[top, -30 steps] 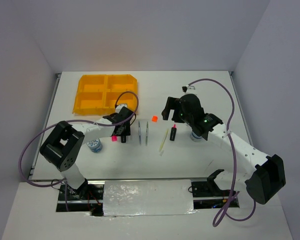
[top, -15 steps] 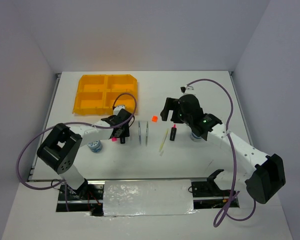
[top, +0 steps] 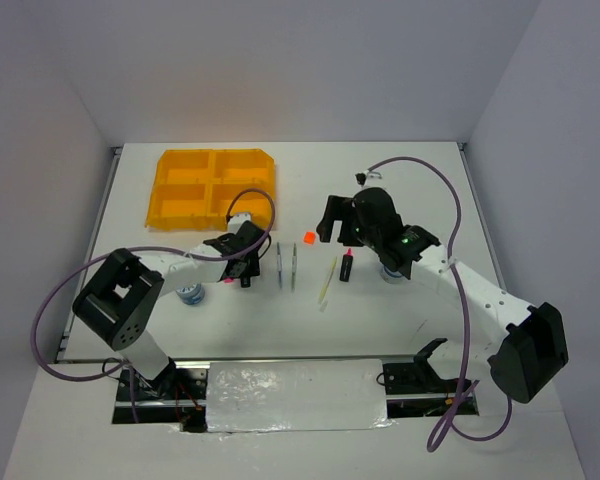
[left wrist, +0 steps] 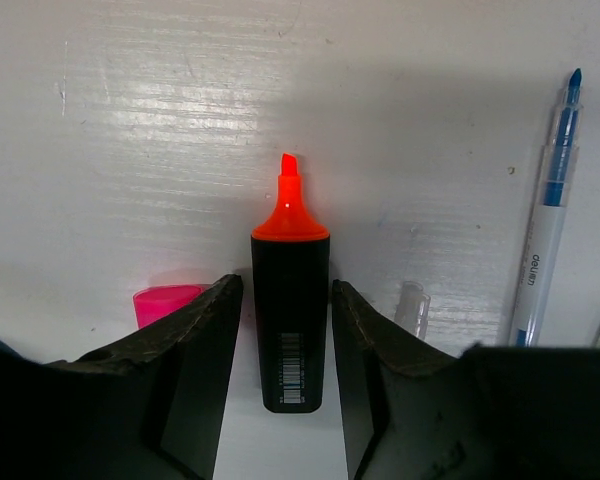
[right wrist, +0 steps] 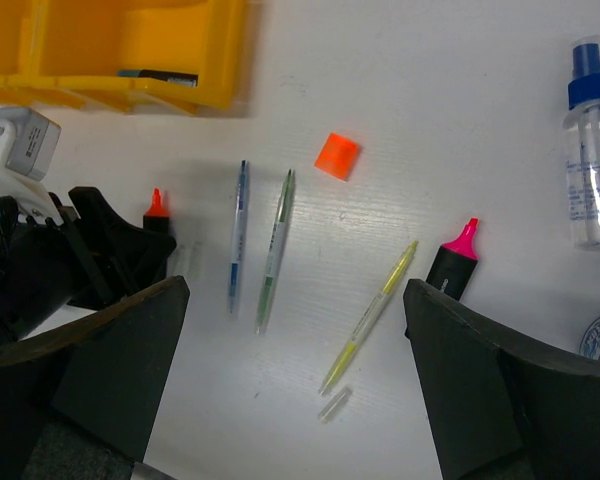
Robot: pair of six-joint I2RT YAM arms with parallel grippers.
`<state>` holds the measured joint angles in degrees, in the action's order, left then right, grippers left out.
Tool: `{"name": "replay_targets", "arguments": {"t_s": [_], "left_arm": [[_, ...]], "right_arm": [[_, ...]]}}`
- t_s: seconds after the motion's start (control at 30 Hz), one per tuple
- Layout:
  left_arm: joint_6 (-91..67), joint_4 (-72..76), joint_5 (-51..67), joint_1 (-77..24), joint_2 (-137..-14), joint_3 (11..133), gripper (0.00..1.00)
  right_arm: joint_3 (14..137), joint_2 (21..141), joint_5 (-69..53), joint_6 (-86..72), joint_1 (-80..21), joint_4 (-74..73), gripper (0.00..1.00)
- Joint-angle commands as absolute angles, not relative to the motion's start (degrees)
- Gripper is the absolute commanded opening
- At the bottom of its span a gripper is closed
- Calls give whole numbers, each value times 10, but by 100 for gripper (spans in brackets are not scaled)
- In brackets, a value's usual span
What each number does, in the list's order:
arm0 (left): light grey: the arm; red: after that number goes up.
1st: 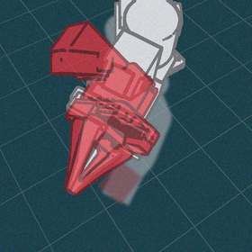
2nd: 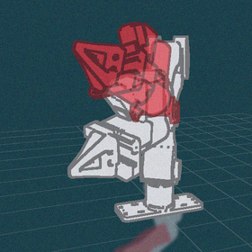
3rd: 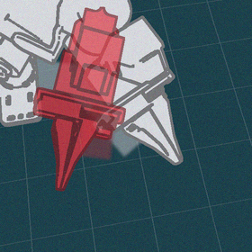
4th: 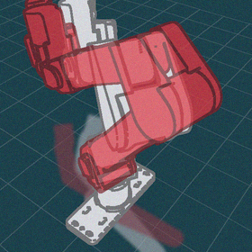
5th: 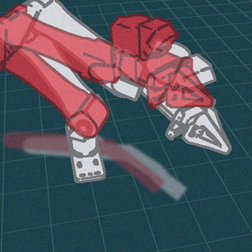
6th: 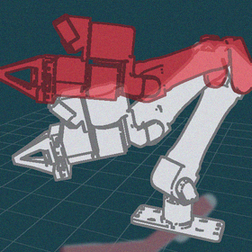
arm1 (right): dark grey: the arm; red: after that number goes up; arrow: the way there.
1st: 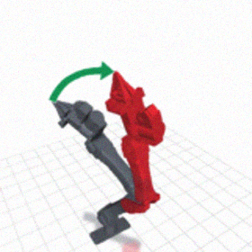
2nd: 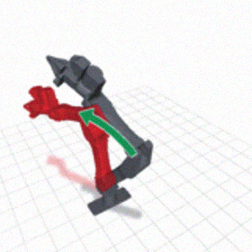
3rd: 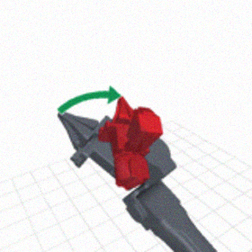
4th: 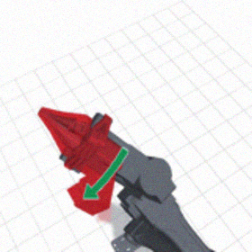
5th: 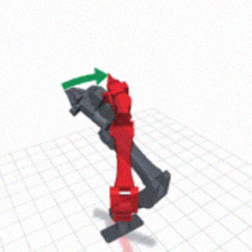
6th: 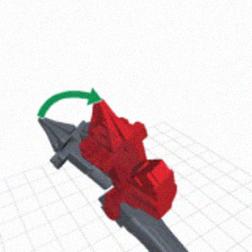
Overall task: Sort the stationery into containers
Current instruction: Pick up the pen from the center of the board.
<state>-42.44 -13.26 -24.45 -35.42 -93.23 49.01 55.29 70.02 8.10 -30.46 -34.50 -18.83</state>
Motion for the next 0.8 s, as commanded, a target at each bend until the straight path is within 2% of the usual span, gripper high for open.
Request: {"name": "replay_targets", "arguments": {"t_s": [0.0, 0.13, 0.2, 0.37, 0.5, 0.63, 0.77], "left_arm": [[-434, -160, -241, -360, -929, 474, 52], [-439, -160, -239, -363, -926, 466, 51], [-439, -158, -237, -363, -924, 463, 47], [-440, -156, -234, -364, -909, 455, 27], [-435, -156, -241, -363, -897, 461, 22], [-419, -186, -258, -363, -871, 502, 0], [-403, -230, -291, -363, -825, 545, 0]], "right_arm": [[582, 703, 79, -299, -352, -163, 96], [582, 712, 75, -295, -352, -158, 96], [585, 728, 79, -293, -352, -154, 96], [639, 790, 105, -291, -352, -185, 97], [692, 871, 118, -308, -343, -204, 97], [769, 973, 137, -334, -337, -249, 97], [839, 1062, 159, -372, -336, -299, 95]]}}
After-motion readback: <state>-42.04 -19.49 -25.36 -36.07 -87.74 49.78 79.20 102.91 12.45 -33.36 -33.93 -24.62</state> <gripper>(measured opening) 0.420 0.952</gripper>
